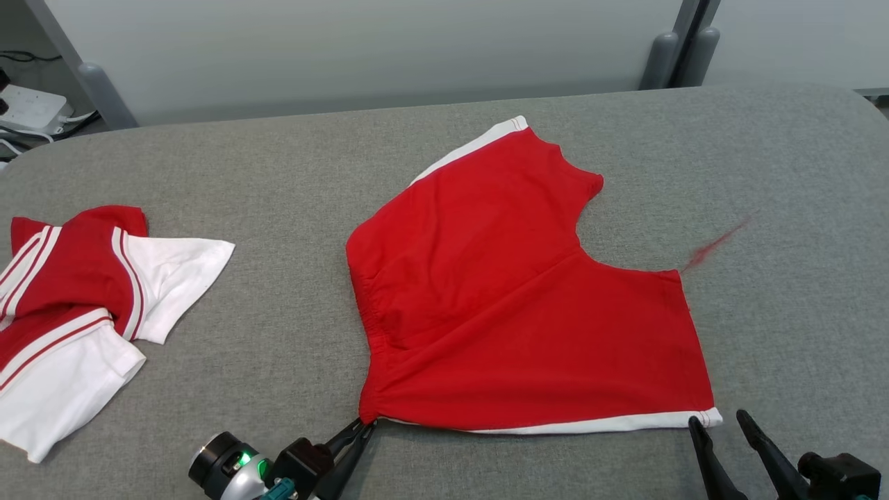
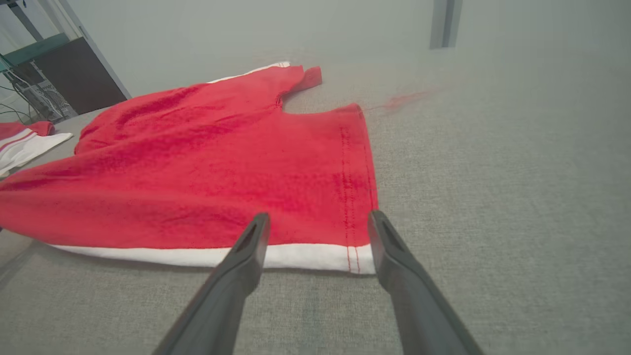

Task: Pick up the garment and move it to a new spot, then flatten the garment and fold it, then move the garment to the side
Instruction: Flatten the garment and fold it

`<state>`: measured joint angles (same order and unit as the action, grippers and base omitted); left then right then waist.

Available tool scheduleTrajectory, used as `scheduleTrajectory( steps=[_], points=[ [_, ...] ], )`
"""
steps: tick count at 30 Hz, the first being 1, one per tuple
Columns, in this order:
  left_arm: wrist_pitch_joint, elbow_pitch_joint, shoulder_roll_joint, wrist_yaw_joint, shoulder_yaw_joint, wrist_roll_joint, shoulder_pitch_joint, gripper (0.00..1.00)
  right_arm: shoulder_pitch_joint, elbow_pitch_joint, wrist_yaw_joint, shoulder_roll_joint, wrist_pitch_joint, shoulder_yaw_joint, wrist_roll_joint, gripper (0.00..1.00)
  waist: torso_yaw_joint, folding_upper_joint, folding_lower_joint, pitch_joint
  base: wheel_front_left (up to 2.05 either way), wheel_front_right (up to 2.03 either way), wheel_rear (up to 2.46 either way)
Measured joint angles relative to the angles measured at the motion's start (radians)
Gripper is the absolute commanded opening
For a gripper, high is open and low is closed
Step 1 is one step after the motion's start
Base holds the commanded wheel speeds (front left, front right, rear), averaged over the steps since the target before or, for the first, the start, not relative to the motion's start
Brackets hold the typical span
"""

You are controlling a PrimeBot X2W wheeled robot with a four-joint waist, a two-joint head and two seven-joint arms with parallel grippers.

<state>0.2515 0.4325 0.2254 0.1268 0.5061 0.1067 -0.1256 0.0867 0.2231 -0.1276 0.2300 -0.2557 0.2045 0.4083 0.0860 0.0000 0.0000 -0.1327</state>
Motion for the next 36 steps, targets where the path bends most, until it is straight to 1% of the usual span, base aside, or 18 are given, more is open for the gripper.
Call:
scheduleTrajectory(
  steps=[4,6,12,13,14,15,16,19,20,22,23,24,30,33,36],
  points=[
    [0.0,-0.012,0.023,0.0,0.016,0.0,0.0,0.0,-0.007,0.078,0.0,0.01,0.0,0.019,0.037,1.0,-0.015,0.0,0.0,-0.005,0.0,0.0,0.0],
    [0.0,-0.018,0.027,0.0,0.028,0.001,0.0,0.0,-0.033,0.121,0.0,0.021,0.0,0.036,0.061,1.0,-0.026,0.0,0.0,-0.008,0.0,0.0,0.0],
    [0.0,-0.024,0.027,0.0,0.047,0.01,-0.002,0.0,-0.077,0.188,0.0,0.027,0.0,0.072,0.092,0.99,-0.042,0.0,0.0,-0.016,0.0,0.0,0.0],
    [0.0,-0.026,0.026,0.0,0.051,0.01,-0.003,0.0,-0.083,0.196,0.0,0.027,0.0,0.076,0.096,0.94,-0.043,0.0,0.0,-0.017,0.0,0.0,0.0],
    [0.0,-0.026,0.025,0.0,0.054,0.01,-0.003,0.0,-0.091,0.209,0.0,0.029,0.0,0.081,0.103,0.8,-0.045,0.0,0.0,-0.019,0.0,0.0,0.0],
    [0.0,-0.027,0.024,0.0,0.057,0.01,-0.004,0.0,-0.099,0.219,0.0,0.031,0.0,0.088,0.113,0.68,-0.046,0.0,0.0,-0.02,0.0,0.0,0.0],
    [0.0,-0.027,0.024,0.0,0.06,0.01,-0.005,0.0,-0.104,0.223,0.0,0.032,0.0,0.091,0.119,0.66,-0.047,0.0,0.0,-0.021,0.0,0.0,0.0],
    [0.0,-0.028,0.024,0.0,0.066,0.011,-0.006,0.0,-0.118,0.25,0.0,0.032,0.0,0.093,0.132,0.67,-0.051,0.0,0.0,-0.024,0.0,0.0,0.0],
    [0.0,-0.029,0.025,0.0,0.066,0.013,-0.006,0.0,-0.121,0.253,0.0,0.032,0.0,0.094,0.137,0.56,-0.051,0.0,0.0,-0.025,0.0,0.0,0.0],
    [0.0,-0.032,0.026,0.0,0.067,0.018,-0.007,0.0,-0.125,0.268,0.0,0.031,0.0,0.097,0.144,0.38,-0.051,0.0,0.0,-0.027,0.0,0.0,0.0],
    [0.0,-0.033,0.027,0.0,0.067,0.018,-0.008,0.0,-0.125,0.276,0.0,0.031,0.0,0.098,0.147,0.17,-0.051,0.0,0.0,-0.027,0.0,0.0,0.0],
    [0.0,-0.033,0.028,0.0,0.067,0.018,-0.008,0.0,-0.125,0.28,0.0,0.031,0.0,0.099,0.147,0.0,-0.05,0.0001,0.0,-0.028,0.0,0.0,0.0],
    [-0.001,-0.038,0.044,0.0,0.069,0.026,-0.009,0.0,-0.143,0.298,0.0,0.035,0.0,0.125,0.149,0.0,-0.042,0.0,0.0,-0.026,0.0,0.0,0.0],
    [-0.025,-0.069,0.05,0.0,0.068,0.049,-0.009,0.0,-0.143,0.268,0.0,0.048,0.0,0.121,0.148,0.0,-0.035,0.0,0.0,-0.023,0.0,0.0,0.0],
    [-0.068,-0.134,0.07,0.0,0.065,0.073,-0.008,0.0,-0.137,0.211,0.0,0.074,0.0,0.085,0.145,0.0,-0.031,0.0001,0.0,-0.021,0.0,0.0,0.0]
  ],
)
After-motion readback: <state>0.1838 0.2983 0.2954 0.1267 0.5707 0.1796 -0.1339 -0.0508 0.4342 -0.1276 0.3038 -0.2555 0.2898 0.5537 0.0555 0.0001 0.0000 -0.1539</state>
